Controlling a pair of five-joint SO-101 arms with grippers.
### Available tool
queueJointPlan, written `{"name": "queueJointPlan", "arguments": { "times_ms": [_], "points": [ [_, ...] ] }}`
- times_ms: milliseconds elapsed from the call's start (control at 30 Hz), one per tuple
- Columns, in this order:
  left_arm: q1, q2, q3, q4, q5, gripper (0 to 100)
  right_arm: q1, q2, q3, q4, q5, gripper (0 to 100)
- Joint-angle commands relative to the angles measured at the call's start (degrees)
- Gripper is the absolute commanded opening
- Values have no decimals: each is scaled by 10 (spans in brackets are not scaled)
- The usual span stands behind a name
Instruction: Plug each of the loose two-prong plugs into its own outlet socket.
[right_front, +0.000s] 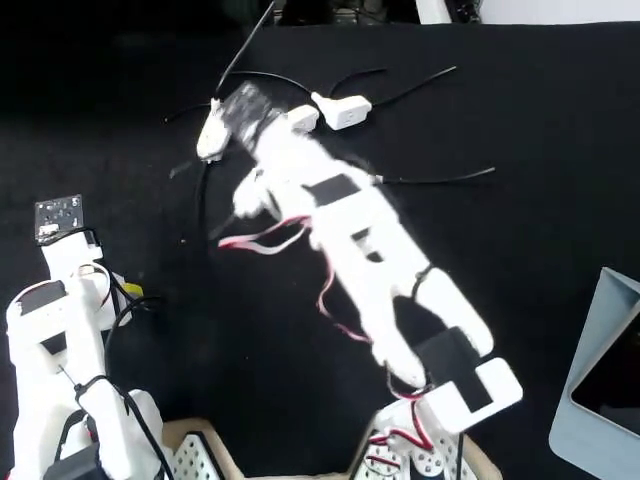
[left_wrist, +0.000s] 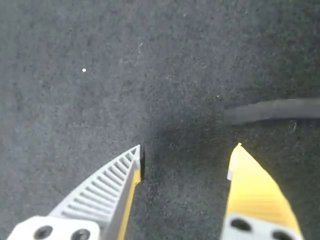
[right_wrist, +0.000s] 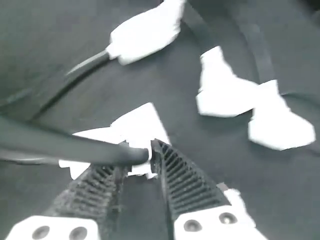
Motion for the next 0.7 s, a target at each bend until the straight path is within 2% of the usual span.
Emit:
{"name": "queueJointPlan", "arguments": {
  "times_ms": [0,167,233,367,533,667],
  "points": [
    [-3,1,-2,-10,4,278,41,8,-61,-61,-39,15],
    [-3,1,-2,-10,4,278,96,100,-133,-90,-163,18],
    [-3,1,-2,-10,4,278,116,132,-165,-77,-215,59],
    [-3,-4,11,-25,4,278,125,145,-218,31,-304,173],
    [-2,-4,15,-33,4,278,120,94,-258,191,-386,177],
    [-2,-4,15,-33,4,278,141,49,-255,273,-462,178]
  ]
}}
